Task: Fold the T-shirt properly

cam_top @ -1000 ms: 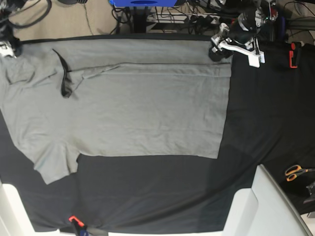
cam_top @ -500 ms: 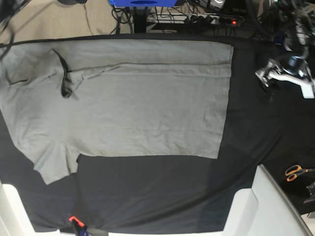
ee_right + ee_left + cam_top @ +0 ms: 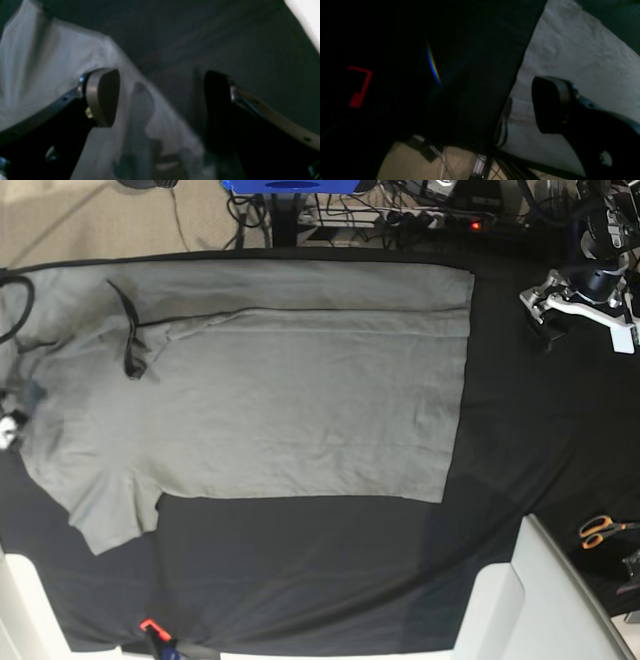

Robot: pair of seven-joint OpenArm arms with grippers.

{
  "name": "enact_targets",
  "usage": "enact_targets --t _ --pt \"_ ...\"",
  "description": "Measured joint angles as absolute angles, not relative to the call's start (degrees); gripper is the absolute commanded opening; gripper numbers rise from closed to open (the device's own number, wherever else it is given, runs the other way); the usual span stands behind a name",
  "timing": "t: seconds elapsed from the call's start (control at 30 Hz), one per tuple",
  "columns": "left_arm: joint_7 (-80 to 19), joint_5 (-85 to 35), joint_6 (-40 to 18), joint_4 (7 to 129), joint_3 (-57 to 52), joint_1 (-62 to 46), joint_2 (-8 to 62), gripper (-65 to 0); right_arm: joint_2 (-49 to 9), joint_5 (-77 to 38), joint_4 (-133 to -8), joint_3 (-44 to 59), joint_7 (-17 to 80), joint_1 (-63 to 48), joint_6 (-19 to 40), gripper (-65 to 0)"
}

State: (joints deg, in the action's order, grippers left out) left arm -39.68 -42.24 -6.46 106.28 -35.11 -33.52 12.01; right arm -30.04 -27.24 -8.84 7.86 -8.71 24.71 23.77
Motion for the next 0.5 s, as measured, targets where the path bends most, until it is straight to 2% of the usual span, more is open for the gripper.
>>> enact_targets --t 0.1,0.3,0.5 --pt "-39.7 -42.2 -6.5 106.3 -35.2 -33.6 12.1 -1.0 -28.3 -27.7 -8.6 7.9 -7.4 24.6 23.5 -15.3" --pt "-40.0 -42.2 -6.5 106.3 -35.2 -32.6 12.4 -1.0 -29.0 -27.6 -8.4 7.9 -1.9 26.7 23.6 -15.3" --pt "-39.7 -42.2 -6.4 106.3 -35.0 -32.6 12.1 -1.0 -28.7 -27.7 -8.6 7.9 -2.1 29.2 23.6 -15.3"
